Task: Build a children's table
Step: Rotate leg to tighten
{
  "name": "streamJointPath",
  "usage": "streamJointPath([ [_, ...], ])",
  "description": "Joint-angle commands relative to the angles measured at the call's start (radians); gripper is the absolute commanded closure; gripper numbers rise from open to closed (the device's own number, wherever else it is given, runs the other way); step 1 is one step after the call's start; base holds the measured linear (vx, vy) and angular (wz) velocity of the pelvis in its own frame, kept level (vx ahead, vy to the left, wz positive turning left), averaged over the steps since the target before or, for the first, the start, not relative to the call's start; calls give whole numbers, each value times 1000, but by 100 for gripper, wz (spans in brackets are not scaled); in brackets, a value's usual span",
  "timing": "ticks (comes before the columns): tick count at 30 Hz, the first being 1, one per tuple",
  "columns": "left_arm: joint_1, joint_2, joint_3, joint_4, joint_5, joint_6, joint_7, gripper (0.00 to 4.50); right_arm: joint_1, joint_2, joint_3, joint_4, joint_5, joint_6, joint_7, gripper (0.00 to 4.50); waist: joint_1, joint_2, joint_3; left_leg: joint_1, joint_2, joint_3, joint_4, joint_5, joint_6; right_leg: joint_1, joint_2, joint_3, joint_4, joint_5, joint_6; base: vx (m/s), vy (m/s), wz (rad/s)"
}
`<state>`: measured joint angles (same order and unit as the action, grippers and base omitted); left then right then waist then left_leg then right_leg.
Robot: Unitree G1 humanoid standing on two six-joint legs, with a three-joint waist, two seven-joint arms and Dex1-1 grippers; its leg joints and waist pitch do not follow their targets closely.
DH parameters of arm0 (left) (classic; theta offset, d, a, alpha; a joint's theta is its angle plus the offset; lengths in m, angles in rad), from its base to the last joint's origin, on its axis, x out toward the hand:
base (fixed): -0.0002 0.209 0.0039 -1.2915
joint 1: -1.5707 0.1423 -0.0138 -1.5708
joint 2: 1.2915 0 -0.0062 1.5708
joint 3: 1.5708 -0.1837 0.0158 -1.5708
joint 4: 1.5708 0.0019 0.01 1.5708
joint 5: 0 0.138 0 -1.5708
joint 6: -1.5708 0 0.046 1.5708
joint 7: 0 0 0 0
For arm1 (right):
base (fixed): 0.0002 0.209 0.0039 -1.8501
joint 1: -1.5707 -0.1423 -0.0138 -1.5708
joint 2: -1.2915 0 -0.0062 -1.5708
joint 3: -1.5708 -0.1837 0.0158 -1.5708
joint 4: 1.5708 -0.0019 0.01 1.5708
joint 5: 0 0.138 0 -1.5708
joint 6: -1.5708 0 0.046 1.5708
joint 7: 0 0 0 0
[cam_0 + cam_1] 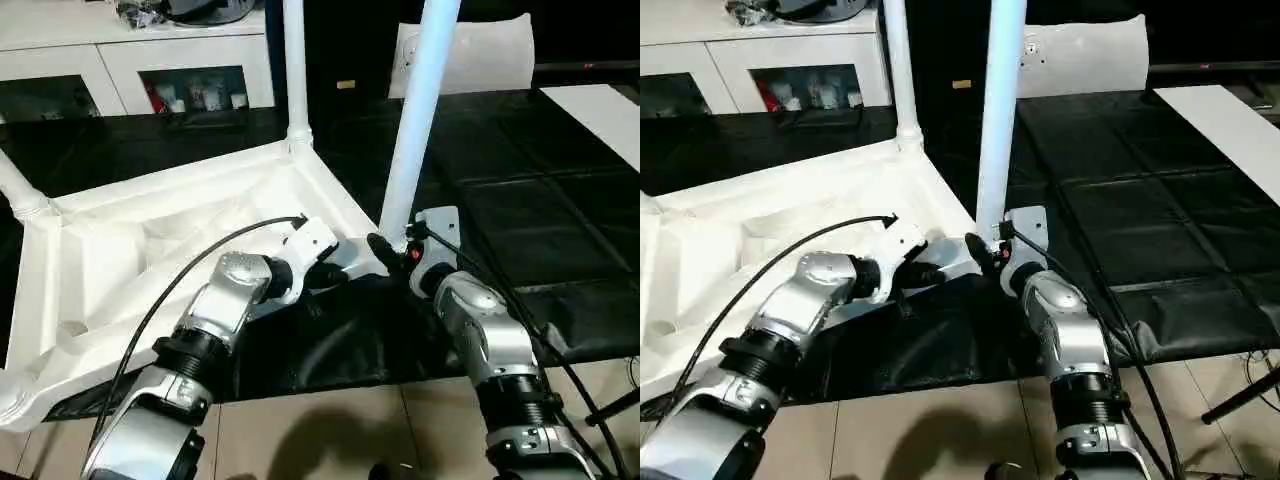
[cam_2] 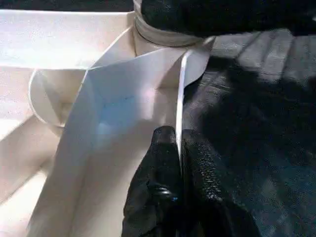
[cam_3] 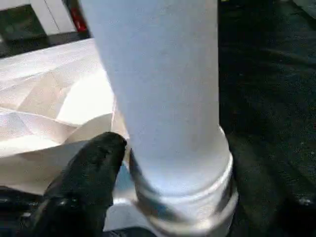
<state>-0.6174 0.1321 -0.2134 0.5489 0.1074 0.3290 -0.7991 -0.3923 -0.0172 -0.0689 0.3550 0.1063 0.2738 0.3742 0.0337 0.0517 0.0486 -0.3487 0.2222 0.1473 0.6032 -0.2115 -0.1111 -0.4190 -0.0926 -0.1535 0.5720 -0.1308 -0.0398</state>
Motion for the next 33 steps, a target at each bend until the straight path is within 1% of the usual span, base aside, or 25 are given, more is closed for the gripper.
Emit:
streamJointPath([
  [1,-24,-36,7,-65,-34,-69,54,450,41,56,127,-32,37,8,107,63,5,-5,-78,-14,-12,15,-61,-92,103,81,-44,43,-77,-354,-78,0,0,0],
  [4,-18,-27,8,-69,-38,-75,38,450,60,37,124,-54,41,-4,129,58,3,-8,-79,-17,-12,14,-62,-96,109,84,-43,43,-74,-339,-86,0,0,0],
  [5,-8,-12,10,-76,-46,-97,6,450,87,3,121,-81,43,-20,155,35,2,-3,-78,-16,-12,13,-62,-98,110,84,-44,43,-75,-342,-87,0,0,0],
  [6,-4,-4,12,-78,-50,-107,-7,450,97,-12,117,-93,48,-25,171,22,2,-5,-78,-15,-12,14,-61,-102,112,84,-43,43,-78,-343,-85,0,0,0],
  [7,-1,2,14,-80,-54,-115,-20,450,105,-25,113,-102,52,-29,184,18,1,-7,-78,-16,-12,15,-61,-105,114,85,-43,43,-77,-342,-84,0,0,0],
  [8,4,13,15,-83,-62,-129,-42,450,116,-43,105,-117,57,-34,202,20,0,-5,-77,-17,-13,15,-61,-109,118,85,-41,43,-79,-344,-81,0,0,0],
  [10,17,61,3,-87,-74,-170,-127,450,143,-118,79,-165,82,-37,280,7,1,-7,-78,-16,-13,15,-61,-114,124,86,-43,43,-79,-360,-76,0,0,0],
  [11,20,78,-4,-83,-74,-180,-154,450,146,-144,71,-174,89,-38,306,7,3,-7,-76,-15,-12,16,-61,-117,126,82,-42,44,-82,-370,-75,0,0,0],
  [12,23,93,-10,-77,-76,-193,-183,450,149,-173,65,-182,95,-44,340,7,4,-12,-77,-15,-12,16,-60,-118,127,83,-42,44,-82,-375,-71,0,0,0],
  [13,25,105,-15,-72,-81,-205,-210,450,150,-199,60,-187,100,-46,371,7,5,-9,-77,-13,-11,17,-61,-118,127,82,-42,45,-80,-377,-75,0,0,0],
  [14,25,114,-17,-66,-86,-218,-231,450,150,-226,60,-190,104,-48,408,7,6,-9,-74,-13,-10,17,-61,-123,126,80,-42,45,-82,-385,-75,0,0,0],
  [15,24,122,-19,-56,-89,-235,-249,450,151,-257,64,-192,106,-55,450,7,7,-9,-75,-13,-10,17,-61,-126,125,81,-42,44,-81,-386,-76,0,0,0],
  [16,23,127,-21,-49,-93,-244,-266,450,151,-278,71,-189,105,-63,481,7,10,-15,-74,-11,-9,18,-60,-130,126,78,-41,44,-83,-393,-75,0,0,0],
  [18,20,141,-29,-33,-99,-265,-313,450,148,-325,86,-178,114,-70,554,7,18,-14,-73,-11,-10,19,-60,-135,124,78,-43,43,-84,-416,-69,0,0,0],
  [20,16,152,-37,-19,-104,-284,-353,450,142,-357,99,-169,119,-81,596,7,25,-18,-74,-11,-12,20,-59,-130,124,78,-43,43,-86,-428,-59,0,0,0],
  [21,9,169,-52,-2,-106,-310,-403,450,127,-388,115,-153,120,-94,646,7,31,-17,-74,-11,-11,19,-60,-125,127,76,-43,43,-85,-429,-56,0,0,0],
  [23,5,177,-59,5,-107,-322,-426,450,119,-401,123,-144,118,-100,668,7,33,-17,-75,-11,-10,20,-59,-120,126,76,-42,44,-83,-419,-58,0,0,0],
  [24,-1,187,-69,13,-106,-334,-456,450,108,-413,132,-131,112,-113,689,7,35,-19,-75,-11,-10,19,-60,-118,124,77,-43,43,-81,-419,-60,0,0,0],
  [25,-5,193,-75,17,-104,-342,-473,450,101,-420,139,-123,106,-122,702,7,36,-24,-76,-12,-9,20,-60,-114,125,77,-43,43,-81,-416,-61,0,0,0],
  [26,-11,202,-85,24,-100,-356,-497,450,90,-429,148,-112,98,-133,720,7,41,-20,-76,-9,-7,20,-60,-112,124,74,-44,45,-80,-414,-64,0,0,0],
  [27,-17,213,-98,32,-94,-374,-528,450,76,-436,157,-96,88,-146,742,7,46,-24,-77,-9,-5,20,-60,-107,125,74,-44,45,-77,-405,-70,0,0,0],
  [29,-23,224,-113,39,-87,-396,-564,450,61,-442,174,-79,79,-162,769,7,54,-22,-78,-10,-3,20,-60,-96,122,74,-46,48,-71,-386,-78,0,0,0],
  [30,-25,228,-120,41,-86,-403,-581,450,54,-443,182,-71,76,-169,782,7,60,-25,-79,-7,-1,21,-60,-96,123,73,-49,50,-70,-384,-82,0,0,0],
  [31,-28,234,-129,42,-85,-415,-603,450,47,-443,196,-62,70,-181,797,7,62,-23,-78,-8,1,20,-62,-92,122,72,-48,50,-68,-378,-89,0,0,0],
  [33,-35,239,-141,51,-83,-441,-636,450,35,-445,218,-47,67,-196,820,7,65,-29,-78,-9,1,21,-62,-94,120,74,-48,50,-66,-372,-92,0,0,0],
])
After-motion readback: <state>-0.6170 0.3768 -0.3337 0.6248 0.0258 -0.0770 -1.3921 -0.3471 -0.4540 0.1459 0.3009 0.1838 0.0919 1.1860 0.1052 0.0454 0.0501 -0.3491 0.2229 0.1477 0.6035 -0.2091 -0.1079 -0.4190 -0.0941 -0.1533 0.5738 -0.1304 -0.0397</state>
